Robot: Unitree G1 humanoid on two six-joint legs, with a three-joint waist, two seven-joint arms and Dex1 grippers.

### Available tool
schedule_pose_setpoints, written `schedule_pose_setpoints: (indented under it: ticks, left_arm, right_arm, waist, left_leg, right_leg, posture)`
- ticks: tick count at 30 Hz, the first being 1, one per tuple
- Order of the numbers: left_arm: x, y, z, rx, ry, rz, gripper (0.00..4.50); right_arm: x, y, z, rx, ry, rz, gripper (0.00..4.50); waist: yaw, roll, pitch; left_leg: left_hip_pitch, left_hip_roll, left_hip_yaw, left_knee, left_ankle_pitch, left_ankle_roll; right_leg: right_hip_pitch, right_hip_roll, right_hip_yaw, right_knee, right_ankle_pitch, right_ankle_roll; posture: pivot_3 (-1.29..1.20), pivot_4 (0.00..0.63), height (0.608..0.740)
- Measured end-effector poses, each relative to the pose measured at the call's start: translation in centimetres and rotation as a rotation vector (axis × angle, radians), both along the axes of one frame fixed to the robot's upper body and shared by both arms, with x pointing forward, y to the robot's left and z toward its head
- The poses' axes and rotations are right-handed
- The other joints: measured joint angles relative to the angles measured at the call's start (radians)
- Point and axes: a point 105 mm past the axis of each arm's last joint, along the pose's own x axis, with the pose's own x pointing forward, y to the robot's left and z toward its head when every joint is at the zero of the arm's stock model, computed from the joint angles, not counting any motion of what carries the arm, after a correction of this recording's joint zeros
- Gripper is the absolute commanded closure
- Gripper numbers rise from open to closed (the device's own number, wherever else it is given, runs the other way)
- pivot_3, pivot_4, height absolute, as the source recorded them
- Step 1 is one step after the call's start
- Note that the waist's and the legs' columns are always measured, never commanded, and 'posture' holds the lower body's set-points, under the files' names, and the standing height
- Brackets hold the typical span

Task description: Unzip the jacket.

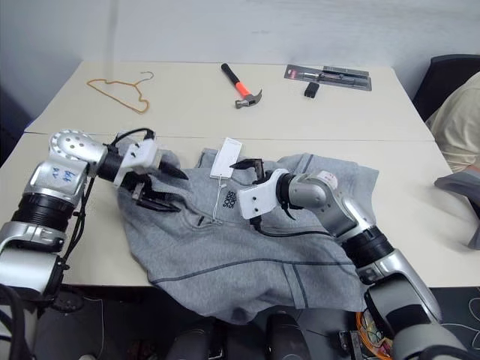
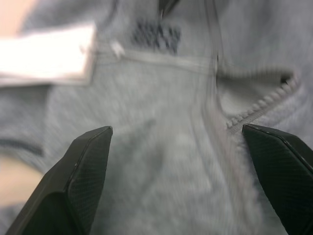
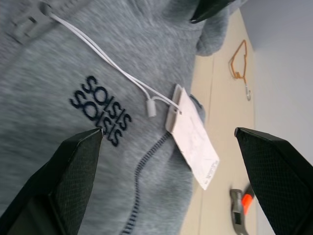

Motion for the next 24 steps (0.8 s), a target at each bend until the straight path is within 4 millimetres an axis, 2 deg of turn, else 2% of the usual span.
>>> schedule_pose_setpoints:
  ticks: [3,5,8,12,17,18,19,24]
  left_arm:
    - [-1.2,-1.8,2.1,-0.047,-0.022,-0.067,0.02]
    - [-1.9,-2.6,2.2,-0.030,-0.031,-0.105,0.02]
    - [-2.6,-2.5,-0.1,0.031,0.015,-0.122,0.02]
    - [-2.7,-1.1,-4.3,0.153,0.086,-0.103,0.02]
    - [-0.9,0.8,-6.0,0.171,0.057,0.001,0.02]
    - [-0.6,0.7,-6.2,0.153,0.054,0.012,0.00]
    - [-0.5,0.6,-6.3,0.138,0.050,0.018,0.00]
    - [-0.2,0.4,-6.4,0.109,0.037,0.024,0.00]
  right_arm:
    - [0.5,0.9,-0.8,0.012,-0.006,0.012,0.00]
    - [0.5,1.8,-1.7,0.023,0.005,0.029,0.00]
    - [0.4,3.2,-2.1,0.049,-0.007,0.062,0.00]
    - [0.4,4.5,-1.9,0.083,-0.048,0.101,0.00]
    - [-0.3,6.1,-1.7,0.146,-0.057,0.152,0.00]
    - [-0.3,6.2,-1.7,0.149,-0.057,0.155,0.38]
    - [-0.1,6.3,-1.7,0.152,-0.053,0.151,0.53]
    - [0.5,6.5,-2.8,0.163,-0.018,0.127,2.36]
  waist:
    - [-0.004,0.000,0.000]
    - [-0.007,0.000,0.000]
    - [-0.020,0.000,0.000]
    - [-0.024,0.000,0.000]
    - [-0.022,0.000,0.000]
    - [-0.022,0.000,0.000]
    - [-0.021,0.000,0.000]
    - [-0.022,0.000,0.000]
  left_leg:
    - [0.000,0.000,0.000,0.000,0.000,0.000]
    - [0.000,0.000,0.000,-0.001,0.000,-0.001]
    - [0.001,0.000,0.000,-0.001,0.001,-0.002]
    - [0.001,0.000,0.000,-0.001,0.001,-0.002]
    - [0.001,0.000,0.000,-0.001,0.001,-0.002]
    - [0.001,0.000,0.000,-0.001,0.001,-0.002]
    - [0.001,0.000,0.000,-0.001,0.001,-0.002]
    - [0.001,0.000,0.000,-0.001,0.001,-0.002]
  right_leg:
    - [0.000,0.000,0.001,0.000,0.000,0.000]
    - [0.000,0.000,0.001,0.000,0.000,0.000]
    - [0.000,0.001,0.001,0.001,0.000,0.000]
    - [-0.001,0.001,0.001,0.002,-0.001,-0.001]
    - [0.000,0.001,0.001,0.002,-0.001,-0.001]
    - [0.000,0.001,0.001,0.002,-0.001,-0.001]
    - [0.000,0.001,0.001,0.002,-0.001,-0.001]
    - [0.000,0.000,0.001,0.002,-0.001,-0.001]
  posture:
    - [0.00,0.150,0.740]
    - [0.00,0.150,0.740]
    - [0.00,0.150,0.740]
    - [0.00,0.150,0.740]
    - [0.00,0.150,0.740]
    - [0.00,0.150,0.740]
    - [0.00,0.150,0.740]
    - [0.00,0.150,0.740]
